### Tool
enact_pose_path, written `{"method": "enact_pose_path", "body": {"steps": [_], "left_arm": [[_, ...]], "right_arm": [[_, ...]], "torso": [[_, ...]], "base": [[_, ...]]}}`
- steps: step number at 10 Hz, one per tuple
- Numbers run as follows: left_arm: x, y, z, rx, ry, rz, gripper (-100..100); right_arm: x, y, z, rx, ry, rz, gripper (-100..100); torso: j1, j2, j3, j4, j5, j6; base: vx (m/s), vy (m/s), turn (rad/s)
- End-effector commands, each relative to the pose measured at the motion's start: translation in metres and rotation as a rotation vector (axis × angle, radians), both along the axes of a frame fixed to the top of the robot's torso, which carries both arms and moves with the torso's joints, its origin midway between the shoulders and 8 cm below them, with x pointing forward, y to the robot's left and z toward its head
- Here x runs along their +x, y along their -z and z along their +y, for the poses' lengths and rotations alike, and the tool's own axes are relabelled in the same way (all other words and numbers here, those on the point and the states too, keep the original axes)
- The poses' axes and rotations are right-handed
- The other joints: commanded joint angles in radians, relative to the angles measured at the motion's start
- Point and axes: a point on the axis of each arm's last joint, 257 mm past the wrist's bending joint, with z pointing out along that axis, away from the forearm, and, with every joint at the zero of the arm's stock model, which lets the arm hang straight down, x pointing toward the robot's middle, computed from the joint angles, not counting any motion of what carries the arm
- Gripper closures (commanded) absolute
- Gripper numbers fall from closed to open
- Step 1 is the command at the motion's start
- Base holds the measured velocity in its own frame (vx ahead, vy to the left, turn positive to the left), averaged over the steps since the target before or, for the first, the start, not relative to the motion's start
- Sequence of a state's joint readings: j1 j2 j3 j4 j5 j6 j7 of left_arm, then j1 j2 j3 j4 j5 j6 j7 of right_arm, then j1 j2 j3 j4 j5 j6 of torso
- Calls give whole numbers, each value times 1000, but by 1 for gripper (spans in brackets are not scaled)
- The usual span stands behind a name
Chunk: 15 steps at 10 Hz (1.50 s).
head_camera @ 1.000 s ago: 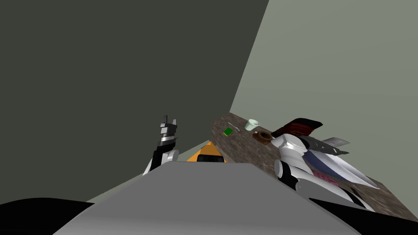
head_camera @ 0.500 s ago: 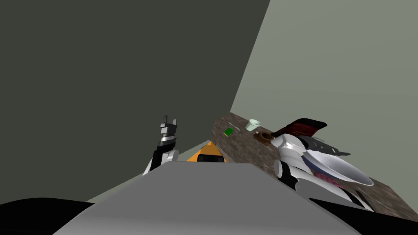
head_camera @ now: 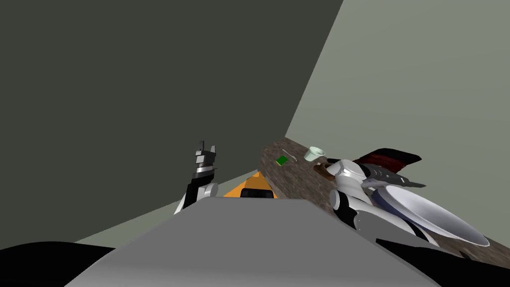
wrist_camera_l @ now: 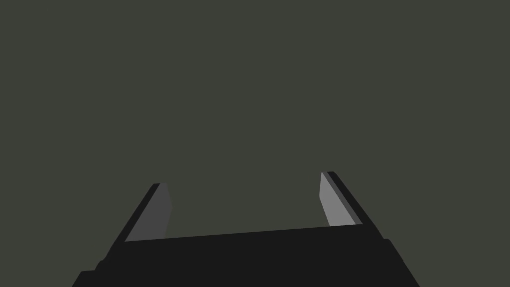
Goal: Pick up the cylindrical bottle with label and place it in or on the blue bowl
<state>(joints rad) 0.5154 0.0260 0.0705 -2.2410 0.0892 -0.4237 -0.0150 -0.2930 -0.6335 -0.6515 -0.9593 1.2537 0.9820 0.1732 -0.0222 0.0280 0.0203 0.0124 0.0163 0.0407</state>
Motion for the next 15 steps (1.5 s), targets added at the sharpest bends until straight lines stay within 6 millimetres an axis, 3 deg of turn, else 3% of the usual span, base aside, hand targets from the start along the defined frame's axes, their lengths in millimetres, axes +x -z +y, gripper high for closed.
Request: {"method": "enact_pose_path", "body": {"steps": [1, 7, 9, 15], "left_arm": [[0, 0, 0, 0, 0, 0, 0], [0, 0, 0, 0, 0, 0, 0], [0, 0, 0, 0, 0, 0, 0], [0, 0, 0, 0, 0, 0, 0]], "right_arm": [[0, -1, 0, 0, 1, 0, -100], [2, -5, 4, 0, 23, 6, -100], [4, -9, 8, 0, 46, 12, -100], [14, -31, 32, 7, 156, 37, -100]], "torso": [[0, 0, 0, 0, 0, 0], [0, -1, 0, 0, 0, 0], [-4, 3, 1, 1, -1, -1], [-3, 6, 4, 1, -1, 1]], "base": [[-20, -25, 5], [-34, -21, 47], [-90, -118, 147], [-148, -75, 200]]}}
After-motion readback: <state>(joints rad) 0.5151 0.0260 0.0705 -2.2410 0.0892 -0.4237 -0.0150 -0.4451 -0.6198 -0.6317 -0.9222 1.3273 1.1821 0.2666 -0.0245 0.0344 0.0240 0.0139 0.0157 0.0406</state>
